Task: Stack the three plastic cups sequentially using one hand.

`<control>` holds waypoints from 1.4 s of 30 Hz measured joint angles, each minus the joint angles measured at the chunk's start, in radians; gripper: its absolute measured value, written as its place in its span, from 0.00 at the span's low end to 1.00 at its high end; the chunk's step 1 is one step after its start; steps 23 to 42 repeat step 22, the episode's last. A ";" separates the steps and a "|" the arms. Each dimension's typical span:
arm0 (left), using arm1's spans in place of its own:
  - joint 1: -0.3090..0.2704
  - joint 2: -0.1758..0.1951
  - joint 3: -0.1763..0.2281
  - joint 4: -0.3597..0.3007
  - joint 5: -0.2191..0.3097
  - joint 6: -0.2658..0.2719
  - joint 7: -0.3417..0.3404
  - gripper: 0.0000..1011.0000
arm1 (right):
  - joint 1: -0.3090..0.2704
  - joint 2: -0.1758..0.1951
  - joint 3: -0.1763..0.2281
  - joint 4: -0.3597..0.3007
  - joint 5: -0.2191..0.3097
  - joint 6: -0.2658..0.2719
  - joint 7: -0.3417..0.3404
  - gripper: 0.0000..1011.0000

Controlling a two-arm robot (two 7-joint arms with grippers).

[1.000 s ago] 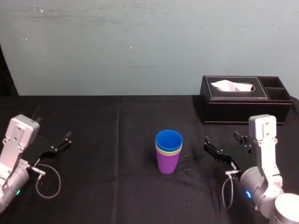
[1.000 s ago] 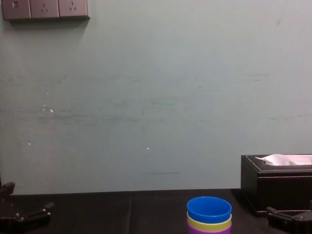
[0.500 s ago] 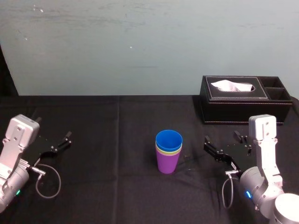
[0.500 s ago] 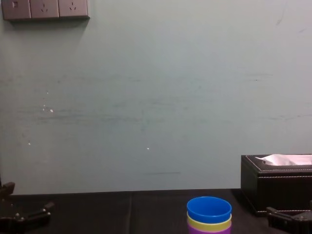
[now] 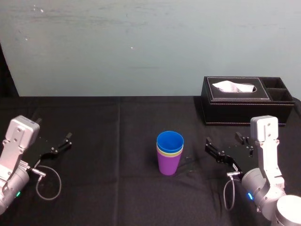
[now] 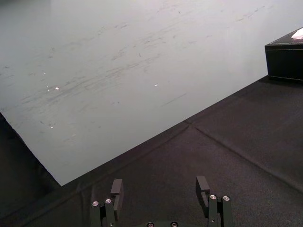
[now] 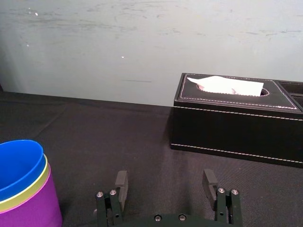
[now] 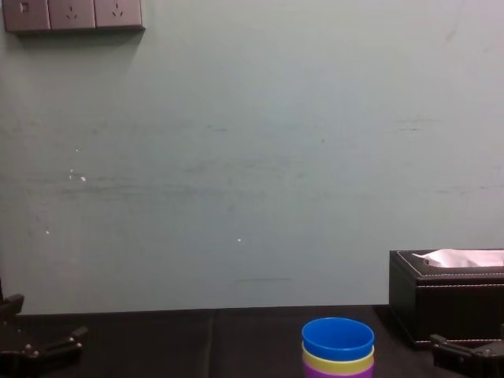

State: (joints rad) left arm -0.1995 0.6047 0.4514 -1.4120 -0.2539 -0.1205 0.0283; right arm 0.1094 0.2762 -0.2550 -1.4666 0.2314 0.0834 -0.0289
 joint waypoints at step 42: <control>0.000 0.000 0.000 0.000 0.000 0.000 0.000 0.99 | 0.000 0.000 0.000 0.000 0.000 0.000 0.000 0.99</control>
